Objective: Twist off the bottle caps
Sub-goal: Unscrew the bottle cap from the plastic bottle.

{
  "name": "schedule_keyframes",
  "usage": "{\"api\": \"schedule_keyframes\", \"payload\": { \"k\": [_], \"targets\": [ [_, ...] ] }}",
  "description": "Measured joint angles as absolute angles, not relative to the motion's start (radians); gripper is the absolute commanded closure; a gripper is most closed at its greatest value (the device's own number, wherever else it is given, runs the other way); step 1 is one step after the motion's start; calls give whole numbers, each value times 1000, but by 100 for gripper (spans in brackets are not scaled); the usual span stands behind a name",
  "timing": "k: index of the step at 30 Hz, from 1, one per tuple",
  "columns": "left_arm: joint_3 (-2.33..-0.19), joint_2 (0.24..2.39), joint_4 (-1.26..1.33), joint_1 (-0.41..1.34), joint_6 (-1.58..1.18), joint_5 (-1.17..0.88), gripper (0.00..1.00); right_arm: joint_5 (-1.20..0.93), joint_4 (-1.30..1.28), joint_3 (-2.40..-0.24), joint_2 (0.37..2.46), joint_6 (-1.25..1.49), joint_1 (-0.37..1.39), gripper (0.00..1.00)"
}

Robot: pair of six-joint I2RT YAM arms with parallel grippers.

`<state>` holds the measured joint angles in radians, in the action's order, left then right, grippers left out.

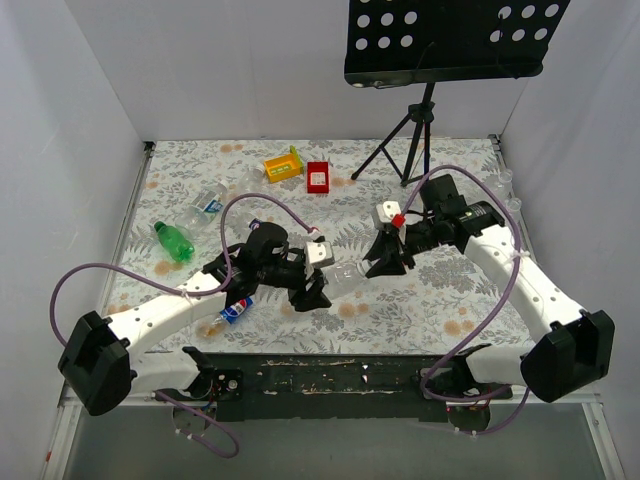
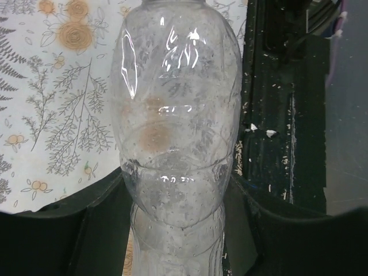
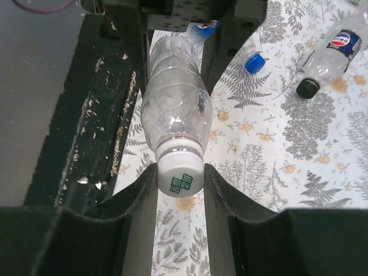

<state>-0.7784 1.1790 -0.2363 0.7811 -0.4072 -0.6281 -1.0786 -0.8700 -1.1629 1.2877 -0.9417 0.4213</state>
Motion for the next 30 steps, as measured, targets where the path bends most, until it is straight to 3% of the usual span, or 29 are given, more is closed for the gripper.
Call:
{"api": "schedule_keyframes", "payload": {
  "k": [12, 19, 24, 30],
  "targets": [
    [-778, 1191, -235, 768, -416, -693, 86, -1035, -842, -1120, 1213, -1023, 443, 85],
    [-779, 1192, -234, 768, -418, -684, 86, -1020, -796, -1106, 1201, -958, 444, 55],
    [-779, 1192, -236, 768, -427, -676, 86, -1008, -743, -1103, 1201, -859, 432, 20],
    [-779, 1191, -241, 768, -427, -664, 86, -989, -714, -1109, 1201, -791, 381, 11]
  ]
}}
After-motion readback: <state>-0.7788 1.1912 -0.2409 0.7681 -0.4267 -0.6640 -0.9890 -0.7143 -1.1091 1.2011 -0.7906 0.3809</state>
